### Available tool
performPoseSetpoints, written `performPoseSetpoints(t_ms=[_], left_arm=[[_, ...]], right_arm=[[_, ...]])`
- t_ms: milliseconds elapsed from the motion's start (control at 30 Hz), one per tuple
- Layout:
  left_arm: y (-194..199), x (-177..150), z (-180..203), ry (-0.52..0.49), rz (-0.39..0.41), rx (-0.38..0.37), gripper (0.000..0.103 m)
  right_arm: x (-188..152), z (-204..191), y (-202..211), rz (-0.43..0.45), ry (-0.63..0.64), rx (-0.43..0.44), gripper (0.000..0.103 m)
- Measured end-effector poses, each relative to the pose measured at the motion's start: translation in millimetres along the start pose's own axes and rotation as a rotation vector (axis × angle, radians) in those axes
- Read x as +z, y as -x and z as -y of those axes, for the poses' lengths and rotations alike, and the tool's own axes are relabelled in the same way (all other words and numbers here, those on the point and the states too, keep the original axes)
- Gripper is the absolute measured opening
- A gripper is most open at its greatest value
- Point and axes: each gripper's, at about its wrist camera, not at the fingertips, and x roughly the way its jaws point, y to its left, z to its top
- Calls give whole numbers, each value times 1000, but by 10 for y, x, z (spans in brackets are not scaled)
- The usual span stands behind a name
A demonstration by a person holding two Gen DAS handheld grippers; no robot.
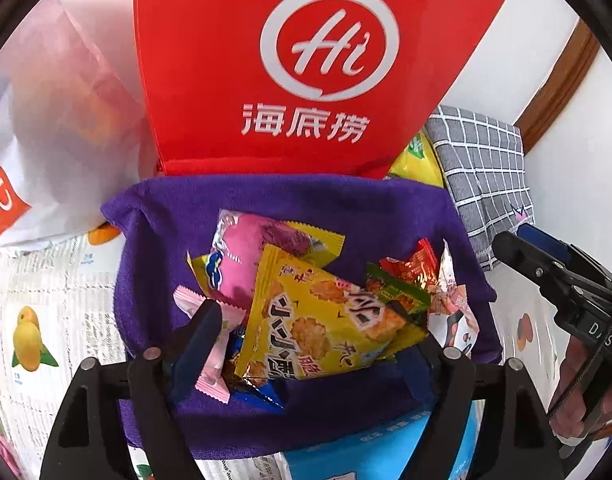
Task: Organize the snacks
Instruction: 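Open both grippers to drop the packets onto the purple towel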
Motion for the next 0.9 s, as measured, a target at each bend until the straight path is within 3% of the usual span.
performPoseSetpoints(t_ms=[400,700,900], left_arm=[[157,-34,102,-29,1,-111,95],[238,-33,47,-18,6,-113,96],[389,-28,63,-45,61,-48,95]], right_arm=[[11,-38,124,25,-3,20,73],[25,-21,282,62,-21,14,73],[-54,-89,408,89,-11,-36,73]])
